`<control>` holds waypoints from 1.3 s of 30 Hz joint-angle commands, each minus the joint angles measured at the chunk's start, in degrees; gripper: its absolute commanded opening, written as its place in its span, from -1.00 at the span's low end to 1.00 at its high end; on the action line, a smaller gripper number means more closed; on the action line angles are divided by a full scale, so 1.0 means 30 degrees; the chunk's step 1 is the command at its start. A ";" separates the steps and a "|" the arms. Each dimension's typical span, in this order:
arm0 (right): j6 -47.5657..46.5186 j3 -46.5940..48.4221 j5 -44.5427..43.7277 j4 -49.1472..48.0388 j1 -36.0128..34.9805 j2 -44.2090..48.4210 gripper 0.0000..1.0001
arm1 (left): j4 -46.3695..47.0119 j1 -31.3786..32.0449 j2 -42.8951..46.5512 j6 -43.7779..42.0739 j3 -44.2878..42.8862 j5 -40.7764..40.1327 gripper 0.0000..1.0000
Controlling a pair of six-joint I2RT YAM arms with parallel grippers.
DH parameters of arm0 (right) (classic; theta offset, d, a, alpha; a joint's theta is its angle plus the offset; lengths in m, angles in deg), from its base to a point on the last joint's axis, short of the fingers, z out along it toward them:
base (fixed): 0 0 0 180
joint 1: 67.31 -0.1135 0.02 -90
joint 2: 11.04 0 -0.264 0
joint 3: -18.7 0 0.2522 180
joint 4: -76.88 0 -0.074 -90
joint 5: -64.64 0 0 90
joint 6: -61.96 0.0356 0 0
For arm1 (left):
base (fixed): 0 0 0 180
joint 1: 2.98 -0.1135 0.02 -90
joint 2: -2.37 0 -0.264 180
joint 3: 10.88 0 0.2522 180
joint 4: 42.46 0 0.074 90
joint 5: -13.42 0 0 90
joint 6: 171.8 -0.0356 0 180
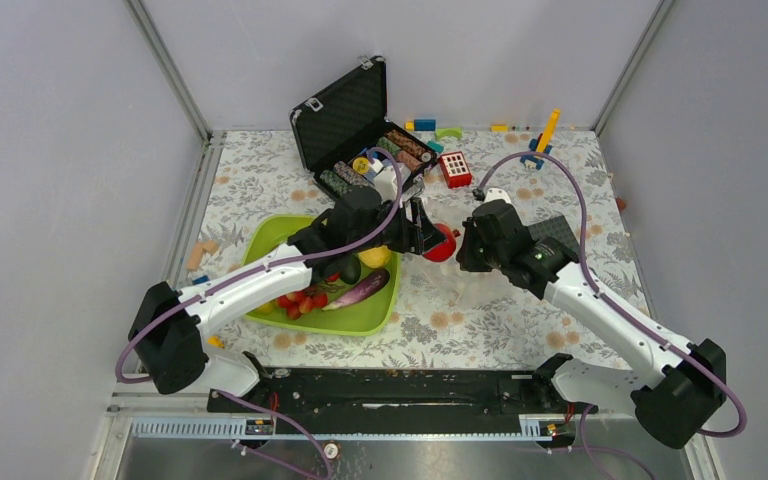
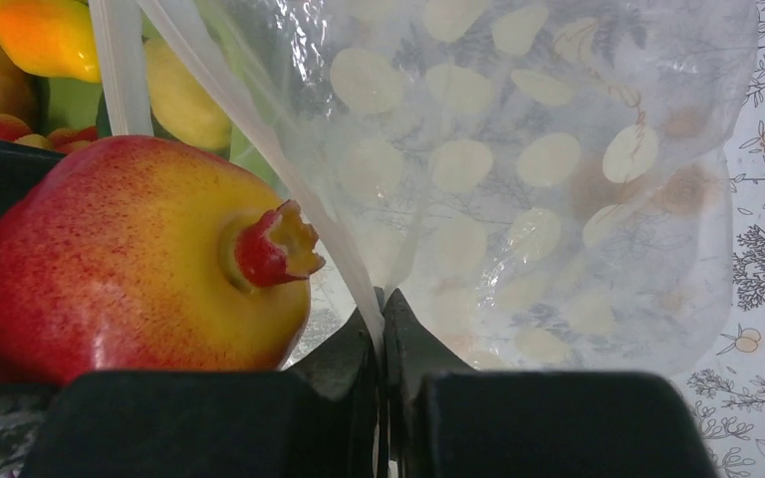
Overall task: Place the food in the zip-top bag and seal the zipper
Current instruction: Place the fake fruit in the zipper food storage bag, then pick up the fake fruit from the bin.
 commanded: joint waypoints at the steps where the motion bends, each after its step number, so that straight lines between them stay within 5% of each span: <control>1: 0.0851 -0.0083 -0.0158 -0.0736 0.0233 0.0805 -0.88 | 0.1145 0.0029 0.0584 0.0211 0.0361 -0.0129 -0.50; 11: 0.1754 0.0223 0.1666 -0.0977 0.0419 0.0859 -0.87 | 0.1495 0.0011 0.0395 0.0423 0.0549 -0.0322 -0.48; 14: 0.1786 0.0210 0.1762 -0.0966 0.0429 0.0965 -0.86 | 0.1269 0.0025 0.0420 0.0462 0.0420 -0.0519 -0.20; 21: 0.1648 0.0035 0.1439 -0.0960 0.0416 0.1200 -0.86 | 0.1080 0.0014 0.0573 0.0509 0.0348 -0.0432 0.96; 35: 0.0360 0.0781 -0.1070 0.0275 0.0445 0.1509 -0.87 | 0.0607 0.0027 0.3324 -0.0124 0.1090 -0.0017 0.98; 39: -0.0355 0.1404 -0.2202 0.1195 0.0448 0.1317 -0.87 | -0.1459 0.0013 0.4895 -0.0668 0.1559 -0.2141 0.97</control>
